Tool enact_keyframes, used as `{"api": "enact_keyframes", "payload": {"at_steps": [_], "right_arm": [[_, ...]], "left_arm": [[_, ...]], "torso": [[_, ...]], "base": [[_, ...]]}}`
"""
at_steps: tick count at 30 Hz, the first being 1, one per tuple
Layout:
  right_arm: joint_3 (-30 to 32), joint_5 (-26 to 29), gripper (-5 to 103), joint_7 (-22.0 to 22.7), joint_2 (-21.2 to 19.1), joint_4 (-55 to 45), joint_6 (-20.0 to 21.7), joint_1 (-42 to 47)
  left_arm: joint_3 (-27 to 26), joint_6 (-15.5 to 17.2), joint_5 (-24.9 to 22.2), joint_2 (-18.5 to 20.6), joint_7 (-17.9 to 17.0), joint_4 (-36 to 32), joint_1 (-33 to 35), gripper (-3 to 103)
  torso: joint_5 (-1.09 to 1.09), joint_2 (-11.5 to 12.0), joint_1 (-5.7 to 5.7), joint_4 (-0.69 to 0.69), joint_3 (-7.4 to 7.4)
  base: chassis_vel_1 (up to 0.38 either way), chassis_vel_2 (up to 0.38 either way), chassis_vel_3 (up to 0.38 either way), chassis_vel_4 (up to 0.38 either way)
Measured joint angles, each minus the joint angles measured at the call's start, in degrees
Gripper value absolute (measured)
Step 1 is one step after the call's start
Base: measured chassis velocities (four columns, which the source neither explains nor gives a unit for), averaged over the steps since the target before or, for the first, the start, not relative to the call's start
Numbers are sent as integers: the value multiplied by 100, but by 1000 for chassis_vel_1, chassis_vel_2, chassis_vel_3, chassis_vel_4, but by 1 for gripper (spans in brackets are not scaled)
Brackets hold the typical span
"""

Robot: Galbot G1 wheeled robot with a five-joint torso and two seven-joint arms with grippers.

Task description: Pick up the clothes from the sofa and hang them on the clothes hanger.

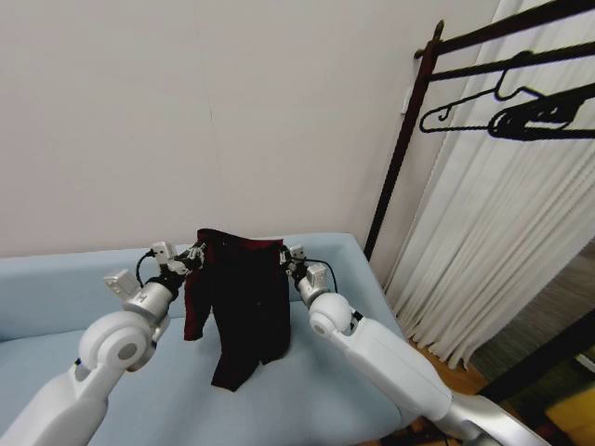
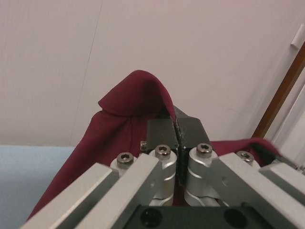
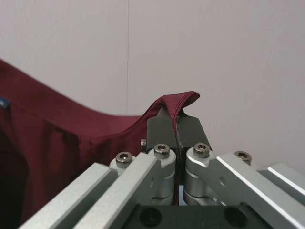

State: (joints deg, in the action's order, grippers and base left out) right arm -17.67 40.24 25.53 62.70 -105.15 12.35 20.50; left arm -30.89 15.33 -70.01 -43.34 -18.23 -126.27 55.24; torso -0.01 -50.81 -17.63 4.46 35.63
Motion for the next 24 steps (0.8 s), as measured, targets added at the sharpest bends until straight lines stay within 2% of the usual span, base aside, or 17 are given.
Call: {"api": "enact_keyframes", "payload": {"at_steps": [4,8,11,12,15,24], "right_arm": [[8,356,0,15,-152,-200,104,-559],[8,489,0,17,-201,-261,133,-717],[-68,928,0,-119,-485,-344,174,-1200],[-68,928,0,-119,-485,-344,174,-1200],[-119,1127,0,-286,-700,-296,174,-1502],[-77,1466,0,-275,-788,-371,215,-1735]], "left_arm": [[-47,1,-379,427,-37,54,-337,0],[-58,2,-552,577,-74,63,-517,0],[-89,84,-1086,1012,-166,164,-1174,0],[-89,84,-1086,1012,-166,164,-1174,0],[-76,175,-1420,1335,-164,300,-1606,0],[-24,253,-1818,1751,-155,436,-1952,0]], "torso": [[0,0,0,0,0],[0,0,0,0,0],[-1,0,-1,2,0],[-1,0,-1,2,0],[1,0,0,2,0],[0,0,0,0,0]], "base": [[0,0,0,0],[0,0,0,0],[0,0,0,0],[0,0,0,0],[0,0,0,0],[0,0,0,0]]}}
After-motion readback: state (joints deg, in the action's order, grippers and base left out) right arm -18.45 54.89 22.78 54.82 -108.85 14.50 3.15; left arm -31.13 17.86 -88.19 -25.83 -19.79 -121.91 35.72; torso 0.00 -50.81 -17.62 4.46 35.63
